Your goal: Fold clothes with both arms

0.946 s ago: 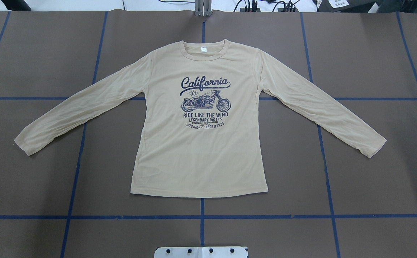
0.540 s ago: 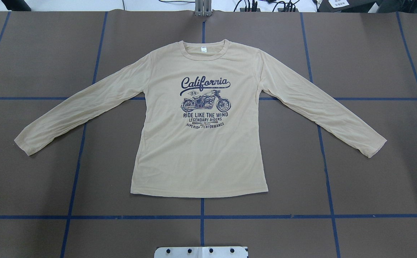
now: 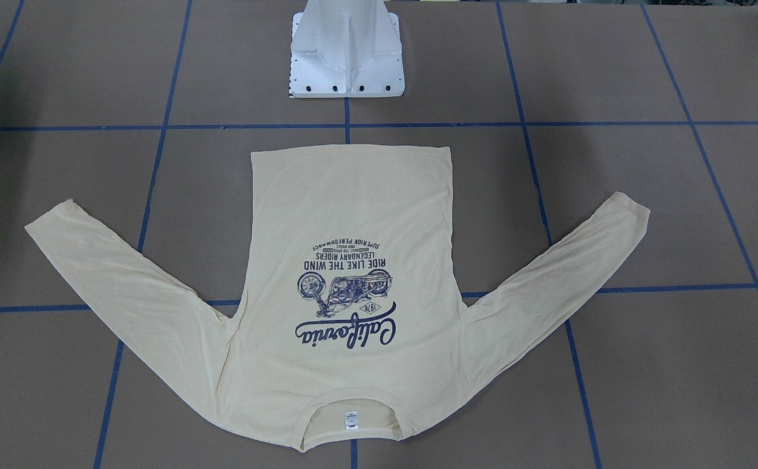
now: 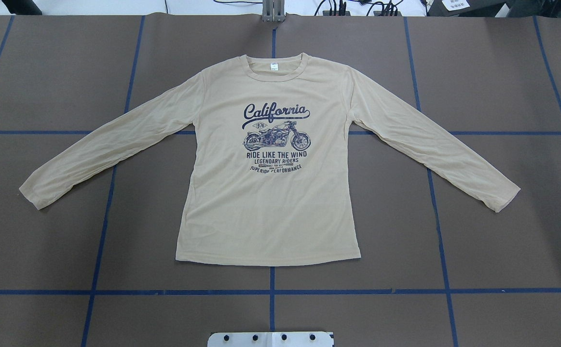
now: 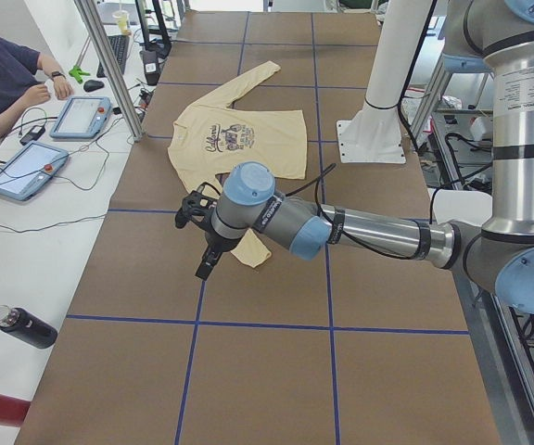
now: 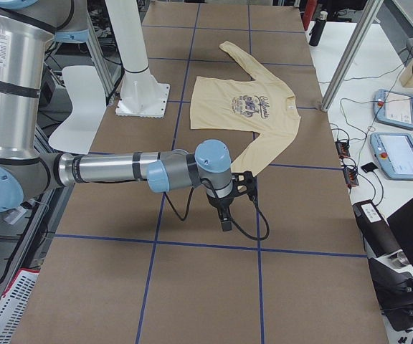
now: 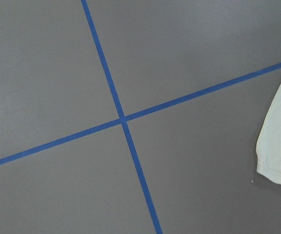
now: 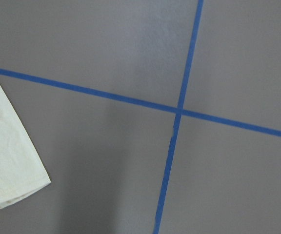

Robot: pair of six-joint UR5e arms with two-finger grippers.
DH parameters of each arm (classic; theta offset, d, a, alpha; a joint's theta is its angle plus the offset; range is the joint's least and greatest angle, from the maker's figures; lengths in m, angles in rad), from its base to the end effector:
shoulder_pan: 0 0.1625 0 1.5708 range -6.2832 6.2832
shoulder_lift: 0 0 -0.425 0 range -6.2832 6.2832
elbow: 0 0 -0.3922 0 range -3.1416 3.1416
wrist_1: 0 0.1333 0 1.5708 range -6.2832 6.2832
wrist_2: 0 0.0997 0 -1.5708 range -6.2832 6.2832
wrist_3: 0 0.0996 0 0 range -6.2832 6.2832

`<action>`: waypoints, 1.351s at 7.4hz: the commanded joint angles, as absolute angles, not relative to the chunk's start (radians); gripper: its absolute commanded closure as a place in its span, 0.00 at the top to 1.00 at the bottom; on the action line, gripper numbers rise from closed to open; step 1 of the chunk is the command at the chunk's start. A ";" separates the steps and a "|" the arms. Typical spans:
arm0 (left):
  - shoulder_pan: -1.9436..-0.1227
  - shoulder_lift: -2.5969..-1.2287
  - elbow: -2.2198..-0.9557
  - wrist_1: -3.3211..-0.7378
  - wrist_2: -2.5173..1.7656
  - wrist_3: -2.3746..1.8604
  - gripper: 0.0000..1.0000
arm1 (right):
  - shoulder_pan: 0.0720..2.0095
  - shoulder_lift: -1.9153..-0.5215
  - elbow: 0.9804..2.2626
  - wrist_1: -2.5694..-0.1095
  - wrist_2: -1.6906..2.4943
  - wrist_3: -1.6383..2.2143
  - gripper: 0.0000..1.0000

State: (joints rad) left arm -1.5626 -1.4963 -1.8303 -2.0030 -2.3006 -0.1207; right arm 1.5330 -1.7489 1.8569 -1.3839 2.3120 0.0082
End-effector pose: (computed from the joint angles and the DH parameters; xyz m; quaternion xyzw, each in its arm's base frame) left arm -0.0630 -0.4787 0.5170 0.2612 0.3576 0.0582 0.8947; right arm 0.0497 -0.4336 0.5798 0.1287 -0.3613 -0.0668 0.9211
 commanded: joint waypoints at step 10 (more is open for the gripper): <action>-1.562 -1.537 -1.844 -2.103 -2.289 -0.140 1.00 | 1.107 -1.851 1.888 -0.805 2.124 0.678 1.00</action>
State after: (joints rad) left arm -1.5616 -1.5372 -1.8433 -2.1029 -2.2873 -0.1407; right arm 1.2108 -1.8237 1.8840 -0.8597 2.2218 0.5796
